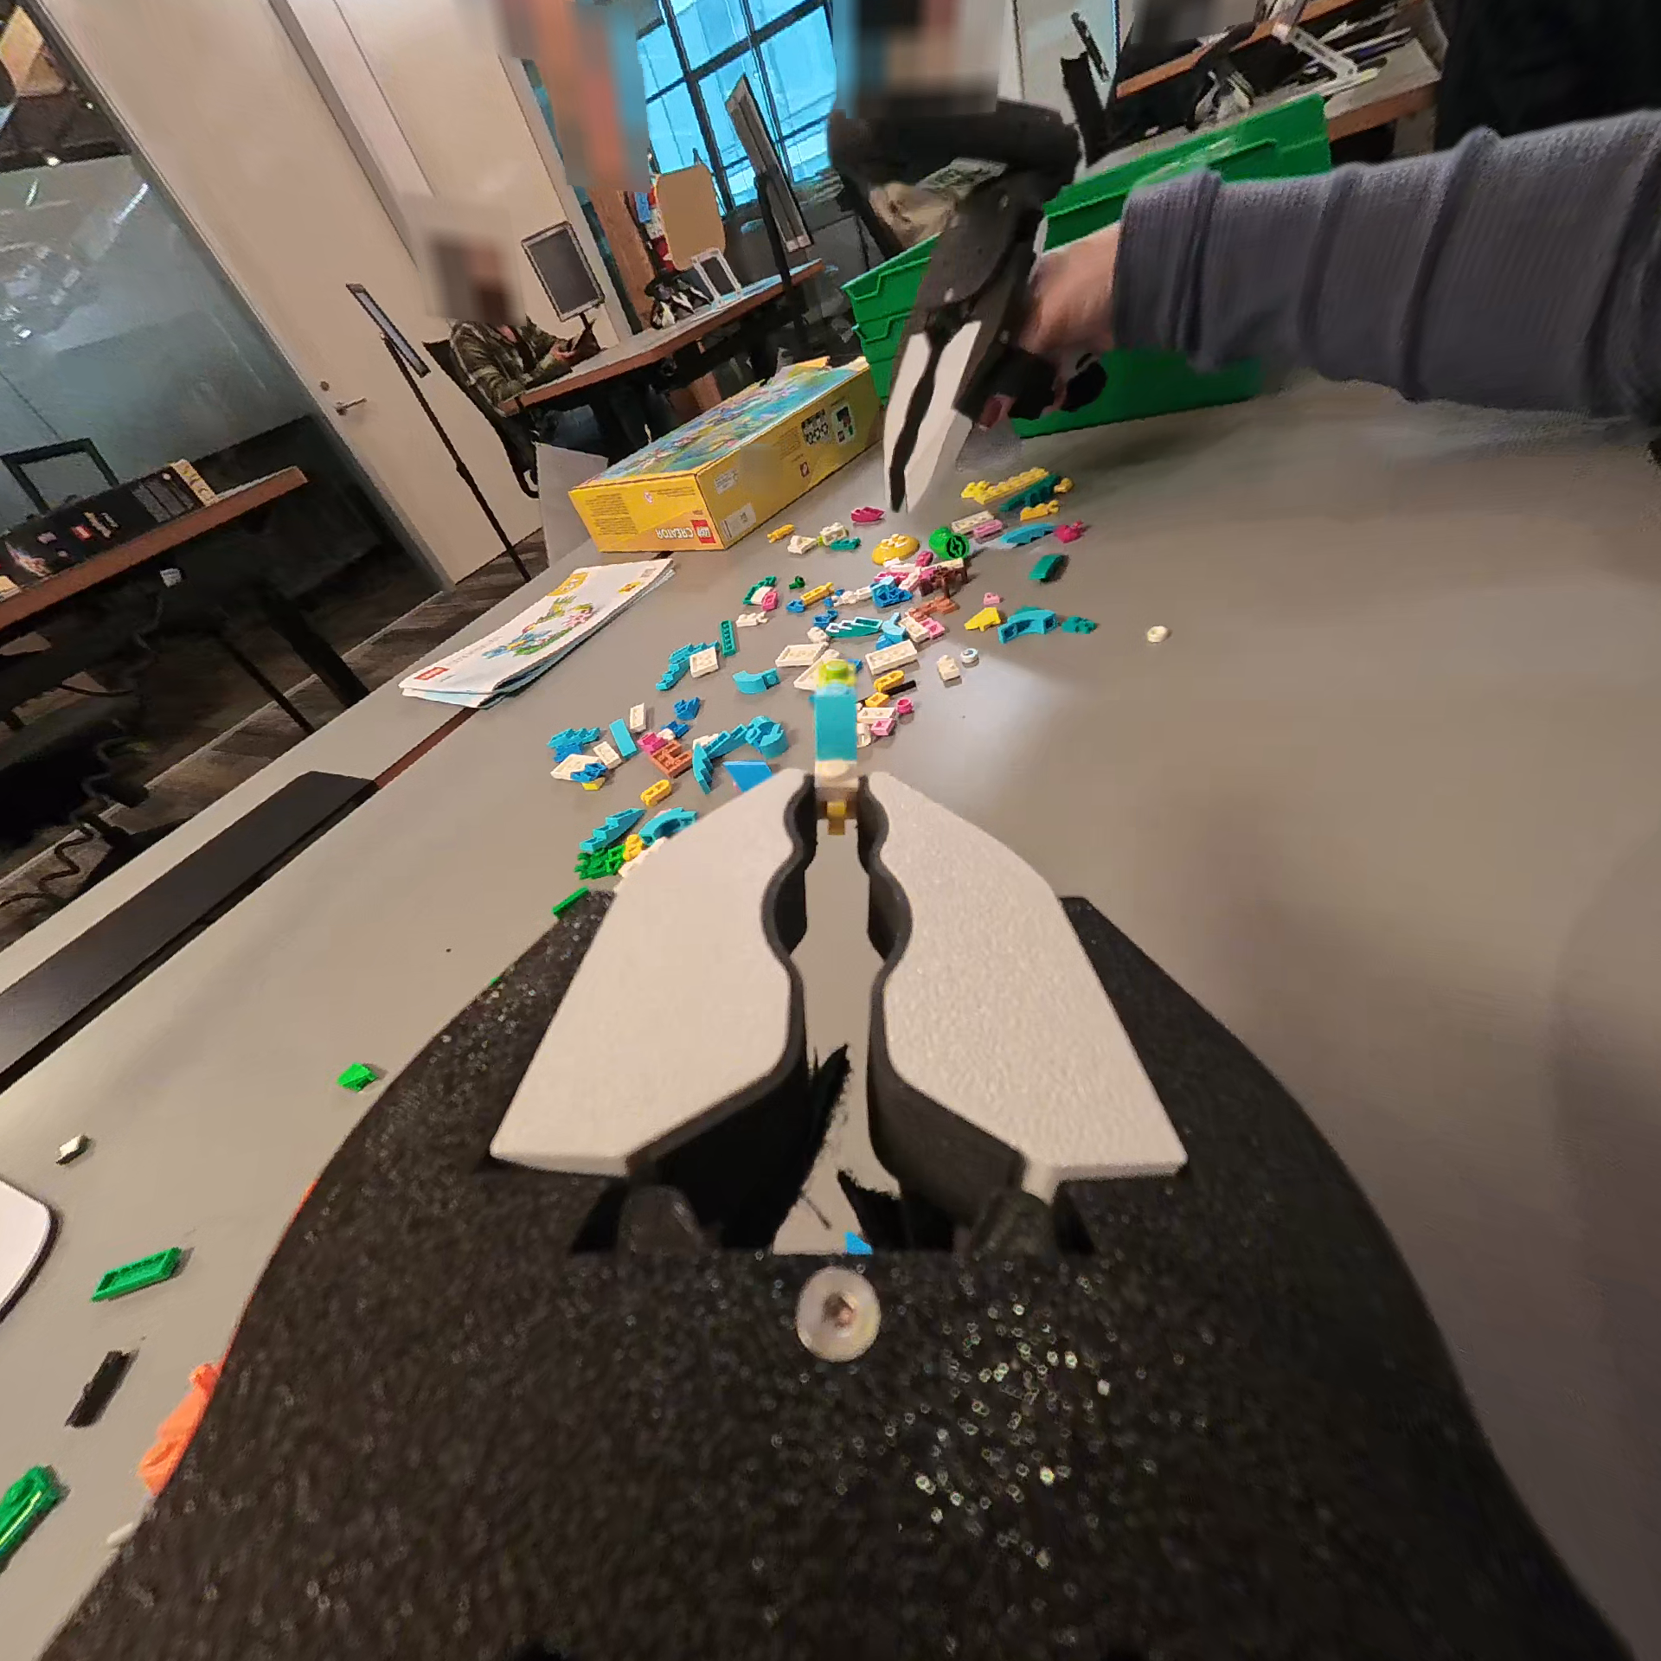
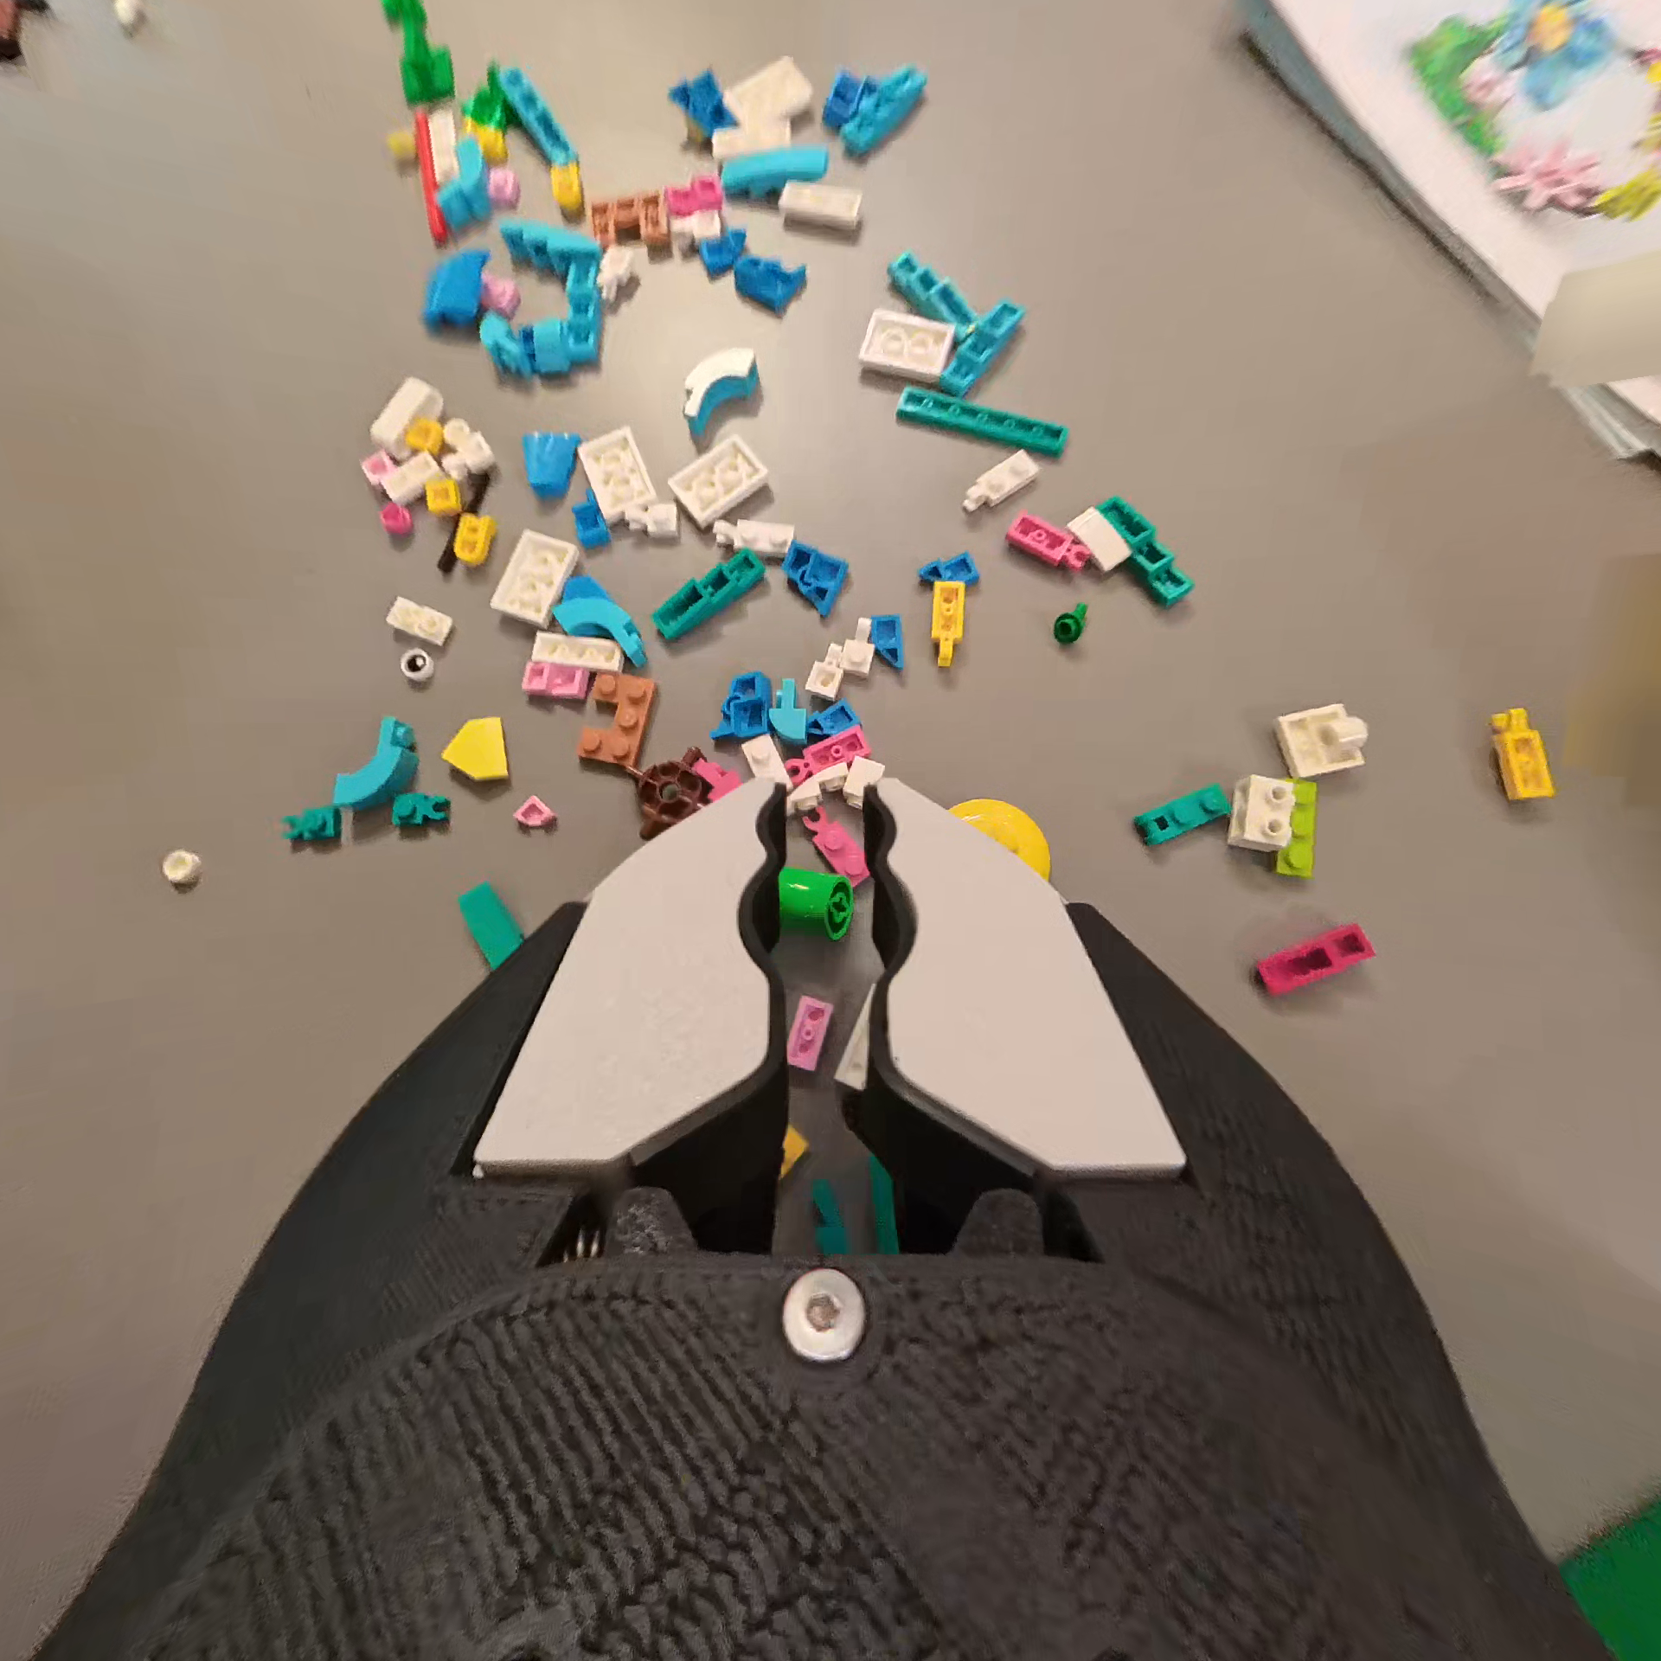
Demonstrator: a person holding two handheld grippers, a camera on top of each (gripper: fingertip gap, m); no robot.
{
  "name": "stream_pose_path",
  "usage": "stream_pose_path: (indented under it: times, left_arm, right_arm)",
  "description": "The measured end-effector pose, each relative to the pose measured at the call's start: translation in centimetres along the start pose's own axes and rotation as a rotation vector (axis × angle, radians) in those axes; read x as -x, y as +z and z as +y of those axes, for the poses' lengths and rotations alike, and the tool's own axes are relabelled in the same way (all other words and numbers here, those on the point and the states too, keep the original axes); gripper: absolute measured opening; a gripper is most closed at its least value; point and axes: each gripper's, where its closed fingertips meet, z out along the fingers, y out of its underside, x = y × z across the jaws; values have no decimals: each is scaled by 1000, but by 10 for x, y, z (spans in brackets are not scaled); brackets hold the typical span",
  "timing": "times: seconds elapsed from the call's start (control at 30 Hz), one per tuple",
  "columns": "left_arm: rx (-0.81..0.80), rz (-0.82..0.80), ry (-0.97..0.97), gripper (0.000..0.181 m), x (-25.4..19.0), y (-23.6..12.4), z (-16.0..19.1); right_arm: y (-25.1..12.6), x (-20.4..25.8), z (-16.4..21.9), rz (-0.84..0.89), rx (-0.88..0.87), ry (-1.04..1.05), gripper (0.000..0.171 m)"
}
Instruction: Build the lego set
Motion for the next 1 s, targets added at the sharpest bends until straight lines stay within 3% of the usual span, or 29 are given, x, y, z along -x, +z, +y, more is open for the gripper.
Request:
stream_pose_path:
  times: [0.23,0.33,0.53,0.83,1.0]
  left_arm:
    - [17,12,11,8,-3,3,5]
    - [25,11,19,8,-4,3,6]
    - [33,10,28,8,-4,3,7]
    - [32,23,22,8,-6,4,7]
    - [39,17,36,8,-5,4,7]
  right_arm:
    - [12,-33,-18,65,103,-150,16]
    - [27,-40,-21,53,212,-302,16]
    - [43,-41,-37,-21,348,-392,20]
    - [79,21,-98,-177,213,-551,17]
    - [117,44,-124,-225,201,-509,20]
